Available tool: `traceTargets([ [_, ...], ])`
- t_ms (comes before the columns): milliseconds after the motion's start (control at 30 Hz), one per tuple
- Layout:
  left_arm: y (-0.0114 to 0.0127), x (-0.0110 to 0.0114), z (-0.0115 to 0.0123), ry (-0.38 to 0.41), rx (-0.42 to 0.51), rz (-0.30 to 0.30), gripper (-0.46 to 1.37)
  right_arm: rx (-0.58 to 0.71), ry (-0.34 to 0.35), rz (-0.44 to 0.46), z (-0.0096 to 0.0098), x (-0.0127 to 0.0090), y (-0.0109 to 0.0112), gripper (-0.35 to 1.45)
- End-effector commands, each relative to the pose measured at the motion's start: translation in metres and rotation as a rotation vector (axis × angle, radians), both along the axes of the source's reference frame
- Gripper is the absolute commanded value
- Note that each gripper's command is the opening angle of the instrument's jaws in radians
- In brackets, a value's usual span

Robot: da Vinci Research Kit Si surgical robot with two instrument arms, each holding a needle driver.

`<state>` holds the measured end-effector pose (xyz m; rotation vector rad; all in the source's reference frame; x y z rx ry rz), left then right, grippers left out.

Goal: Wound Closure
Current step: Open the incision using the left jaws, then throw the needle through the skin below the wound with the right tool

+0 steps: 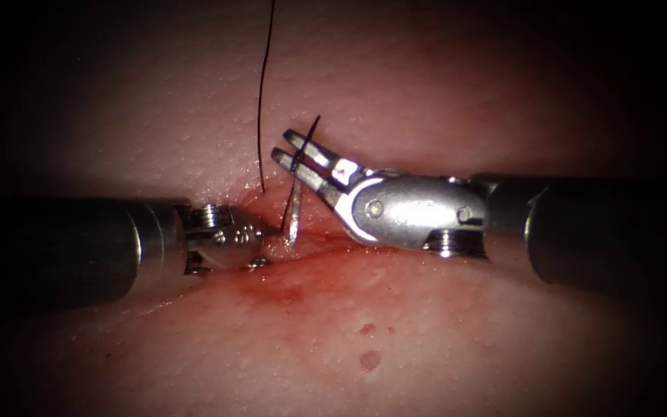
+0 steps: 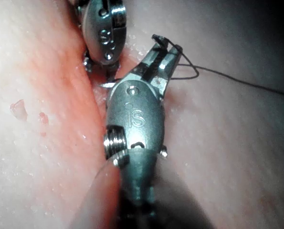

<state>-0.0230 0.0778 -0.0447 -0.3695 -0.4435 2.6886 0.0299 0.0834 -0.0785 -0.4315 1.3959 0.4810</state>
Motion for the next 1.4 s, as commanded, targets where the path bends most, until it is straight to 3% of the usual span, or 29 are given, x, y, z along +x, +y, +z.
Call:
traceTargets([
  [33,0.0000,0.0001,0.0000,-0.002,-0.008,-0.005,0.75,-0.004,0.001,0.002,0.0001,0.0000,0.0000,-0.35],
  [600,-0.0002,0.0004,-0.0007,-0.018,-0.008,-0.025,0.78,-0.057,-0.006,0.022,0.0020,0.0020,-0.0032,-0.35],
  [900,0.0002,0.0007,-0.0027,-0.053,-0.003,-0.074,0.54,-0.059,-0.013,0.023,0.0022,0.0015,-0.0038,-0.35],
  [1000,0.0005,0.0009,-0.0037,-0.075,0.008,-0.094,0.59,-0.068,-0.017,0.022,0.0023,0.0016,-0.0041,-0.35],
  [1133,0.0010,0.0013,-0.0049,-0.118,0.000,-0.135,0.37,-0.067,-0.017,0.022,0.0023,0.0017,-0.0040,-0.35],
  [1400,0.0005,0.0019,-0.0058,-0.121,-0.012,-0.135,0.35,-0.109,-0.036,0.010,0.0025,0.0019,-0.0036,-0.35],
])
